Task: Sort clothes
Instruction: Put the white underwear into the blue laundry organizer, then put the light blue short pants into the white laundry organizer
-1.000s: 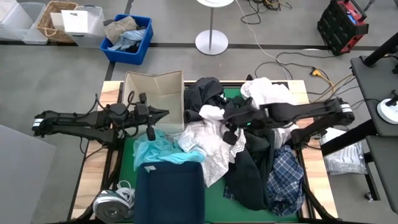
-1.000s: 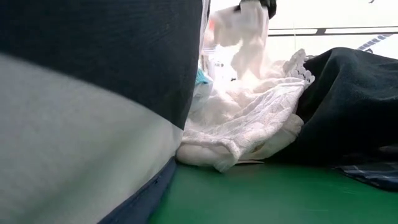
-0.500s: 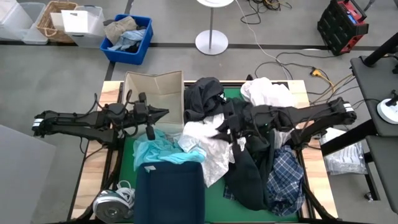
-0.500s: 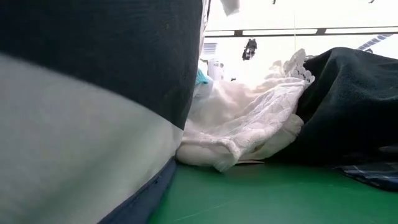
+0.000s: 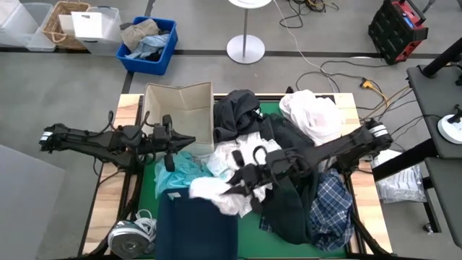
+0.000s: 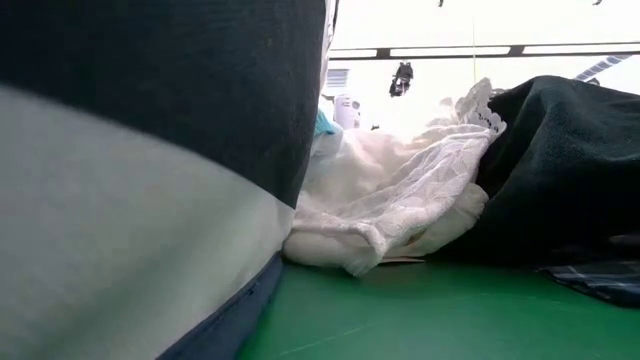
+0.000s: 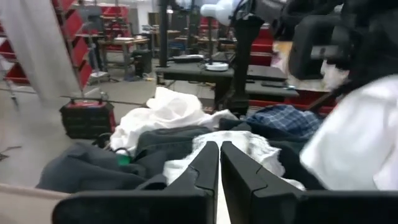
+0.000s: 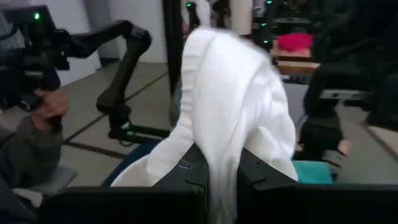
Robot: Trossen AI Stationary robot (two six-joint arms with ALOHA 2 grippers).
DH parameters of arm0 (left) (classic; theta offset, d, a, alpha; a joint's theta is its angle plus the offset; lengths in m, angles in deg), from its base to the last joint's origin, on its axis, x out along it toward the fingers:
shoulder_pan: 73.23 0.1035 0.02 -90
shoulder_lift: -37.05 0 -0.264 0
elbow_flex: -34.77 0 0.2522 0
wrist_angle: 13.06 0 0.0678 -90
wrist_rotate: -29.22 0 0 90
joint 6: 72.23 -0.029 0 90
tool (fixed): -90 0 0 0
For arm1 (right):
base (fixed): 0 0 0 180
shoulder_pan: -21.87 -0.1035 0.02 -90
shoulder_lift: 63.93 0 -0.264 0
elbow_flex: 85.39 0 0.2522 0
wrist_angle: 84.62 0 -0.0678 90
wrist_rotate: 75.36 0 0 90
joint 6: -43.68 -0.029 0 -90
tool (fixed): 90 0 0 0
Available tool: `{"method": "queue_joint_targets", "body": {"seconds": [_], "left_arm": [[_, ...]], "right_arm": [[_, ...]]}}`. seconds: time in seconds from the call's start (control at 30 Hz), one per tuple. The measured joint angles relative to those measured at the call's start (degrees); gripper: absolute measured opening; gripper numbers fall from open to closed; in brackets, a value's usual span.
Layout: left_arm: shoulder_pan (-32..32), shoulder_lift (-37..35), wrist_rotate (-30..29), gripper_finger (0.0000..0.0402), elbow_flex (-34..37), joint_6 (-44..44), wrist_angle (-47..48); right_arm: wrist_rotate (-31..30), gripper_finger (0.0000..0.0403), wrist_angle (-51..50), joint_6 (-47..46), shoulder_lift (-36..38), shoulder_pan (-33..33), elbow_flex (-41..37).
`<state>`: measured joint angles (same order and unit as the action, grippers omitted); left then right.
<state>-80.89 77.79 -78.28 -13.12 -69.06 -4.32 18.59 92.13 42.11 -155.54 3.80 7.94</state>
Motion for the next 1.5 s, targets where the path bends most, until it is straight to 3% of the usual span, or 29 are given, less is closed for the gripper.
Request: {"method": "queue_joint_targets", "body": {"seconds": [0.2,0.53,0.67,1.1,1.33,1.4,1.5], "left_arm": [[-3.17,1.55,-3.05,0.0,0.04,1.01,-0.32],[-5.82,3.56,-8.52,0.0,0.07,1.23,-2.38],[-5.93,3.8,-8.54,0.0,0.07,1.23,-2.76],[-6.57,6.04,-8.52,0.0,0.09,2.67,-2.7],[-7.13,6.86,-8.48,0.0,0.09,4.02,-2.78],[-7.34,7.25,-6.6,0.0,0.09,4.23,-2.75],[-7.63,8.57,1.59,0.0,0.09,4.12,-2.77]], "right_arm": [[5.47,0.0018,7.66,0.13,-7.97,-1.2,1.64],[5.57,0.0024,7.63,-0.59,-17.25,-2.57,6.15],[5.48,0.0053,7.76,-1.41,-18.2,-2.59,6.59],[5.06,0.0201,2.8,-1.38,-17.5,-2.59,7.39],[5.08,0.024,-2.83,1.95,-15.42,-2.68,7.39],[5.04,0.0245,-5.76,3.39,-14.19,-2.66,7.39],[3.7,0.0246,-12.05,5.66,-11.04,-2.55,7.39]]}}
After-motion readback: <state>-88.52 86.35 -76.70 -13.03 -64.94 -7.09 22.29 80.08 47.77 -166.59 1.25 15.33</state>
